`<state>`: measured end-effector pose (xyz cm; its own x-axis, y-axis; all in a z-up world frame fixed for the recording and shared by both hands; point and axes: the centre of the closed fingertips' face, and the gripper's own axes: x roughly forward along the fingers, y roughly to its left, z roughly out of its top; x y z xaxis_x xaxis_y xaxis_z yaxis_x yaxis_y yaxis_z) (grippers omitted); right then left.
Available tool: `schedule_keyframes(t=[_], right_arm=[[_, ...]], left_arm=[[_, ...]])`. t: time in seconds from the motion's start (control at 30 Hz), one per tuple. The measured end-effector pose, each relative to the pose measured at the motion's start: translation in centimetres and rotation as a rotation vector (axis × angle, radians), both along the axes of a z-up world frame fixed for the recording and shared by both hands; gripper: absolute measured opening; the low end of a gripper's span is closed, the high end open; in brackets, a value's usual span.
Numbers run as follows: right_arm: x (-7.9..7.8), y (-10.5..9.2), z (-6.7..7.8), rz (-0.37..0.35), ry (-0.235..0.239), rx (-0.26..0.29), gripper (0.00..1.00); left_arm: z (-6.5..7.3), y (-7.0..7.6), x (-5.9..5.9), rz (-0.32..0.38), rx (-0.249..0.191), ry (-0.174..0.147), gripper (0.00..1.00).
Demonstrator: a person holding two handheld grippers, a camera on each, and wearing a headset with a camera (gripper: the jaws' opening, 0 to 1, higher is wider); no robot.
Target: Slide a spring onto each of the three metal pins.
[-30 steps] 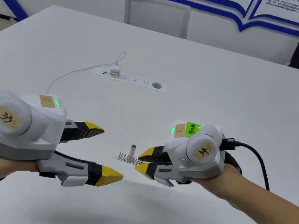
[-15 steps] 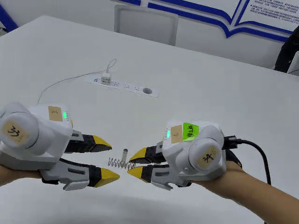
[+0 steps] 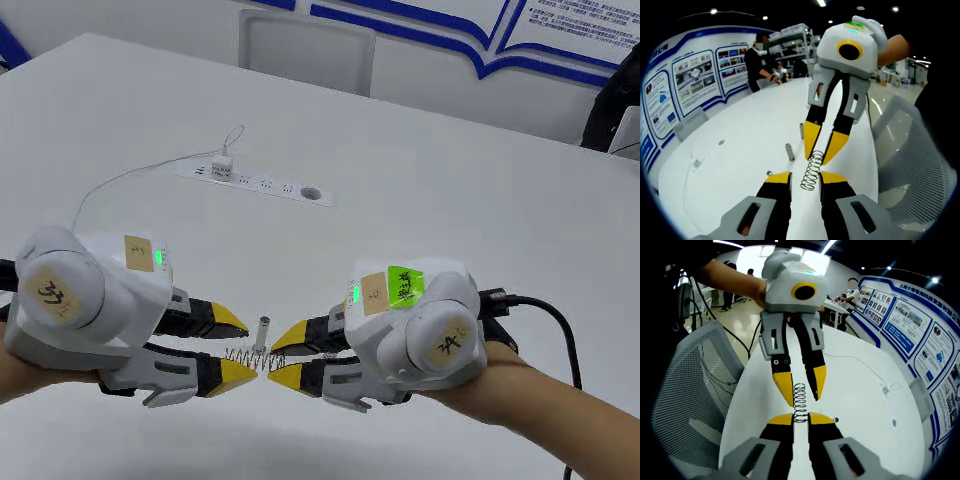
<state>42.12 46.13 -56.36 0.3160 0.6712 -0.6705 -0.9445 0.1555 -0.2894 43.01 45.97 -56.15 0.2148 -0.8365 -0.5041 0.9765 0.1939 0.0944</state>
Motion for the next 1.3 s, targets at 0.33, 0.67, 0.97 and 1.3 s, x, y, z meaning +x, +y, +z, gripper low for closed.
schedule_keyframes(t=[0.33, 0.67, 0.97, 1.3], right_arm=[[-0.2, 0.3, -0.1, 0.021, 0.009, -0.006, 0.10], [-0.1, 0.2, 0.4, 0.040, 0.000, 0.022, 0.12], [-0.1, -0.2, 0.0, 0.016, 0.039, 0.019, 0.13], [-1.0, 0.3, 0.5, 0.012, 0.108, 0.086, 0.11]], left_arm=[[-0.5, 0.2, -0.8, -0.049, 0.035, -0.016, 0.13], [-0.3, 0.1, -0.8, -0.106, 0.045, -0.126, 0.10], [-0.3, 0.1, -1.2, -0.124, 0.051, -0.125, 0.10], [-0.6, 0.1, -1.6, -0.155, 0.065, -0.144, 0.10]])
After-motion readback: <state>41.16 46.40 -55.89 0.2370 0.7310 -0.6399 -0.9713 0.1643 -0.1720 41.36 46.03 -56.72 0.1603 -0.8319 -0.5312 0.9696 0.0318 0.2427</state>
